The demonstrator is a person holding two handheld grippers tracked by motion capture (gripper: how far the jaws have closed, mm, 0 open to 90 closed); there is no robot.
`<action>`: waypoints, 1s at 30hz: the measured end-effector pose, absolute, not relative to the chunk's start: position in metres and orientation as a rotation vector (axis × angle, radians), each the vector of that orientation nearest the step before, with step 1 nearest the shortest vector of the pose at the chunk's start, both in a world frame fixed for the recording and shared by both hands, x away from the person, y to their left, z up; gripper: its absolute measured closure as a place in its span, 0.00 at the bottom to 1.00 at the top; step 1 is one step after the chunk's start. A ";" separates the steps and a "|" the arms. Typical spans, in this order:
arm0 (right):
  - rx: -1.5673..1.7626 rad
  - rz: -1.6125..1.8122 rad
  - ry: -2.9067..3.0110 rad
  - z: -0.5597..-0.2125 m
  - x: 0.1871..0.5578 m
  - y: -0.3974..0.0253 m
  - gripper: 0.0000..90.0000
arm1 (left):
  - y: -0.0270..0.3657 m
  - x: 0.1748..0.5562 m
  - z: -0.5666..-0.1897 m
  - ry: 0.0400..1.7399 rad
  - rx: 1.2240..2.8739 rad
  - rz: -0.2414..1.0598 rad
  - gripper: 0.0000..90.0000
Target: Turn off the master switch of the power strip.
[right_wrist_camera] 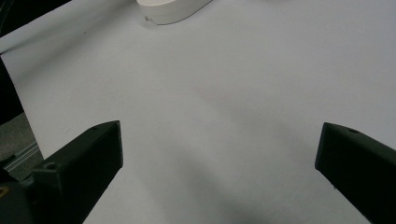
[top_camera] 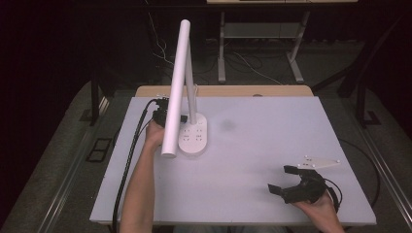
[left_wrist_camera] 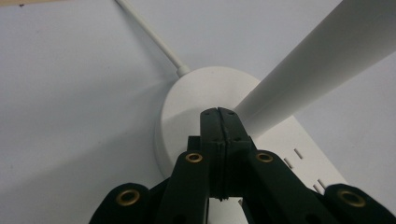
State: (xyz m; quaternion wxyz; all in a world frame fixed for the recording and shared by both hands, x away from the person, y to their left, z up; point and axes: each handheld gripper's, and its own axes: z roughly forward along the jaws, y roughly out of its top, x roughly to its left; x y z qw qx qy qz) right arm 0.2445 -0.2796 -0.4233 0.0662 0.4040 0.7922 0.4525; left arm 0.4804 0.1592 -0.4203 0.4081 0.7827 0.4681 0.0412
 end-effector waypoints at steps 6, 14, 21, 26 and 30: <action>1.218 1.361 2.394 -0.424 0.245 -0.280 0.00 | 0.157 0.480 -0.421 1.207 1.967 0.113 1.00; 1.206 1.362 2.393 -0.423 0.243 -0.278 0.00 | 0.158 0.476 -0.426 1.204 1.958 0.143 1.00; 1.199 1.356 2.405 -0.424 0.242 -0.275 0.00 | 0.158 0.474 -0.426 1.223 1.945 0.148 1.00; 1.198 1.359 2.403 -0.424 0.242 -0.275 0.00 | 0.154 0.472 -0.425 1.240 1.963 0.176 1.00; 1.192 1.359 2.402 -0.423 0.241 -0.275 0.00 | 0.154 0.471 -0.426 1.239 1.952 0.183 1.00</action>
